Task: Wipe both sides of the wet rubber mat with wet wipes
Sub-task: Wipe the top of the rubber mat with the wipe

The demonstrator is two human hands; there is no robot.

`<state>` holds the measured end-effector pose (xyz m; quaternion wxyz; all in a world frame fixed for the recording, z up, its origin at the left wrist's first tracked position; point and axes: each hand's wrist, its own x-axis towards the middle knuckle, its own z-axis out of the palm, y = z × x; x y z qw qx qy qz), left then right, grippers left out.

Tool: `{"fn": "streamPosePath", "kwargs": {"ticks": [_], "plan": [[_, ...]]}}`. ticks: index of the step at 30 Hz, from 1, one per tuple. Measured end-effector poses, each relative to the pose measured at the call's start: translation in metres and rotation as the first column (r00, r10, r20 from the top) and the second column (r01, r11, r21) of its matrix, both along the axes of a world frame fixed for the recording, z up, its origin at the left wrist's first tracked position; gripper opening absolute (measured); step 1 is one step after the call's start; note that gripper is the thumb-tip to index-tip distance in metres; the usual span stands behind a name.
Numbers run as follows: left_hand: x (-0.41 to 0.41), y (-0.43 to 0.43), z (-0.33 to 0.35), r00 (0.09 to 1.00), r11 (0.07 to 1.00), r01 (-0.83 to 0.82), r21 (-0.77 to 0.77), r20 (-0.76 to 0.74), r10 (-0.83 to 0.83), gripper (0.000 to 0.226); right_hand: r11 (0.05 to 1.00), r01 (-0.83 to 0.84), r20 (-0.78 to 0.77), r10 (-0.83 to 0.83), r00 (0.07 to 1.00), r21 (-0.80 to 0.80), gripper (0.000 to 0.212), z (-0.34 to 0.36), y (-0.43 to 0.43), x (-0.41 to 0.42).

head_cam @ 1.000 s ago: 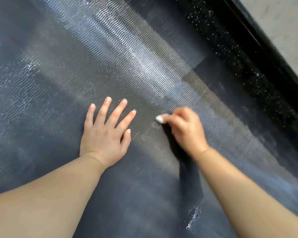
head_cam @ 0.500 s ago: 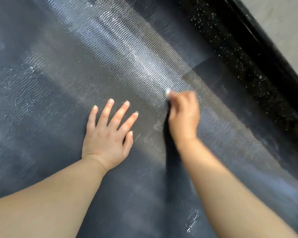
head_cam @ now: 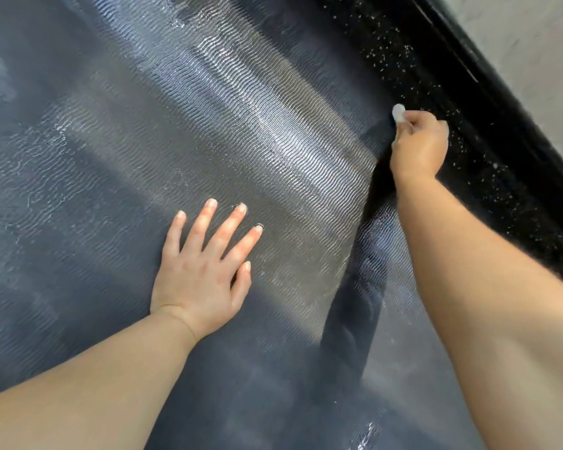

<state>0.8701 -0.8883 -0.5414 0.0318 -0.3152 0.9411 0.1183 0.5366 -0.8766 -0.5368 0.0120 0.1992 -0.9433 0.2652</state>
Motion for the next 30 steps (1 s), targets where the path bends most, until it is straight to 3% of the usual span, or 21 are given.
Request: {"fn": "streamPosePath", "kwargs": {"ticks": [3, 5, 8, 12, 13, 14, 16, 18, 23, 25, 27, 30], "plan": [[0.000, 0.000, 0.001, 1.000, 1.000, 0.002, 0.000, 0.002, -0.002, 0.052, 0.999, 0.012, -0.050, -0.009, 0.999, 0.053, 0.026, -0.003, -0.009, 0.028], [-0.001, 0.000, 0.000, 1.000, 1.000, 0.006, 0.001, 0.007, -0.006, 0.052, 0.980, -0.200, -0.108, 0.198, 0.974, -0.008, 0.021, -0.005, 0.000, 0.077], [-0.001, 0.000, 0.000, 1.000, 1.000, 0.002, 0.009, 0.015, -0.003, 0.052, 0.838, -0.546, -0.095, 0.543, 0.834, -0.005, 0.016, -0.004, 0.033, 0.156], [-0.001, -0.001, -0.001, 1.000, 1.000, 0.002, 0.012, 0.022, -0.002, 0.052, 0.634, -0.768, -0.060, 0.773, 0.631, 0.088, 0.015, 0.006, 0.048, 0.169], [-0.001, 0.000, -0.001, 1.000, 1.000, 0.004, 0.010, 0.021, -0.004, 0.052, 0.646, -0.760, -0.048, 0.763, 0.644, 0.069, 0.011, 0.007, 0.041, 0.153], [-0.001, -0.001, -0.001, 1.000, 1.000, 0.005, 0.008, 0.019, -0.005, 0.052, 0.715, -0.699, -0.029, 0.699, 0.714, 0.029, 0.006, 0.008, 0.029, 0.134], [0.000, -0.001, -0.002, 1.000, 1.000, 0.005, 0.005, 0.012, -0.005, 0.052, 0.877, -0.481, -0.032, 0.481, 0.876, 0.018, 0.018, 0.006, 0.002, 0.080], [0.000, -0.001, -0.001, 1.000, 1.000, 0.006, 0.003, 0.011, -0.006, 0.052, 0.965, -0.257, -0.005, 0.257, 0.966, 0.059, 0.023, 0.005, -0.015, 0.025], [0.000, 0.000, 0.000, 1.000, 1.000, 0.007, 0.002, 0.014, -0.007, 0.052, 0.979, -0.147, -0.018, 0.151, 0.988, 0.142, 0.034, 0.004, -0.030, -0.007], [-0.001, 0.000, 0.000, 1.000, 1.000, 0.007, 0.001, 0.009, -0.007, 0.052, 0.981, -0.156, -0.074, 0.165, 0.984, 0.117, 0.027, 0.001, -0.029, 0.030], [-0.001, 0.000, 0.000, 1.000, 1.000, 0.002, 0.010, 0.005, -0.002, 0.052, 0.950, -0.309, -0.117, 0.311, 0.943, 0.038, 0.019, 0.000, -0.016, 0.082], [0.000, 0.000, 0.001, 1.000, 1.000, -0.008, 0.018, 0.006, 0.008, 0.051, 0.789, -0.614, -0.104, 0.612, 0.784, 0.017, 0.016, 0.001, 0.014, 0.153]]}}
